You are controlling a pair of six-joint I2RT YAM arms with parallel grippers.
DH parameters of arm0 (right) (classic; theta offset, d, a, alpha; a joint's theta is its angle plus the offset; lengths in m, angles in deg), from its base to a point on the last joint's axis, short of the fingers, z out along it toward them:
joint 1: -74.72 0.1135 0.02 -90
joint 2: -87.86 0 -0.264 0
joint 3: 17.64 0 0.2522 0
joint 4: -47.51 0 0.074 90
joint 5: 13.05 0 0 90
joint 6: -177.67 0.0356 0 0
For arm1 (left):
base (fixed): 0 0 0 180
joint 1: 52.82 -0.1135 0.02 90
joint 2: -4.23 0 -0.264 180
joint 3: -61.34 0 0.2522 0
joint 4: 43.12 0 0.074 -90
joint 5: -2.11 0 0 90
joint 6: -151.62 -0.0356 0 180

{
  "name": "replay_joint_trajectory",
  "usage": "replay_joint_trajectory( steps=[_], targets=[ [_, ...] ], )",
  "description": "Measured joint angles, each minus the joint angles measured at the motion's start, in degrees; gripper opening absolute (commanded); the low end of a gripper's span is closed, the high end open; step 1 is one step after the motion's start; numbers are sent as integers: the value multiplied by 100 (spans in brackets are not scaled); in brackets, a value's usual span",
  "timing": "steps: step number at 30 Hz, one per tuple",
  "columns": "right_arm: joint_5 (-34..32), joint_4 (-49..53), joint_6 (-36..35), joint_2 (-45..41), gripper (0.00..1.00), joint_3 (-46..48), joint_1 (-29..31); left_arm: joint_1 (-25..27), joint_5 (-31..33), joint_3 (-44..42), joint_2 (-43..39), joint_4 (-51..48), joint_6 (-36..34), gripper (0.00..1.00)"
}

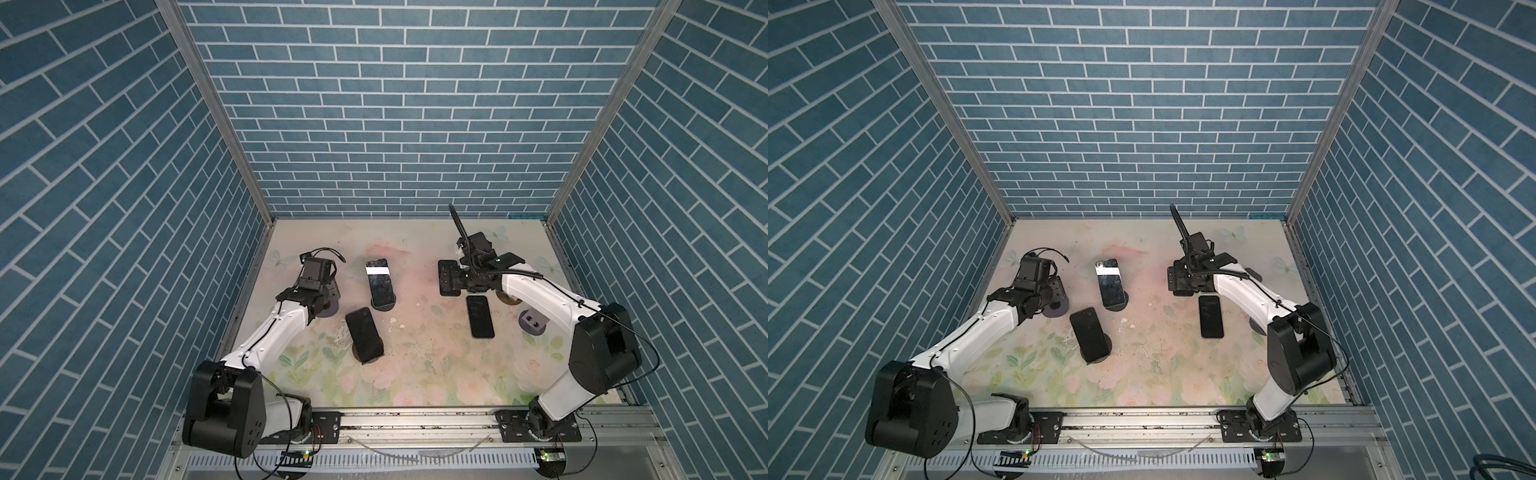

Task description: Remove the phone from the phone stand

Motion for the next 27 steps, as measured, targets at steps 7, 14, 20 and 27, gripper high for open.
replay_joint_trajectory(
  steps=[7,14,20,27],
  targets=[
    [-31,87,0,190,95,-208,181,-39,-13,-33,328,348,-7,59],
    [-42,127,24,341,95,-374,315,-42,-22,-203,468,614,79,59],
    [-46,149,44,457,95,-509,404,-42,-46,-385,555,680,184,61],
    [-48,170,46,494,95,-557,483,-44,-55,-396,555,699,225,75]
  ],
)
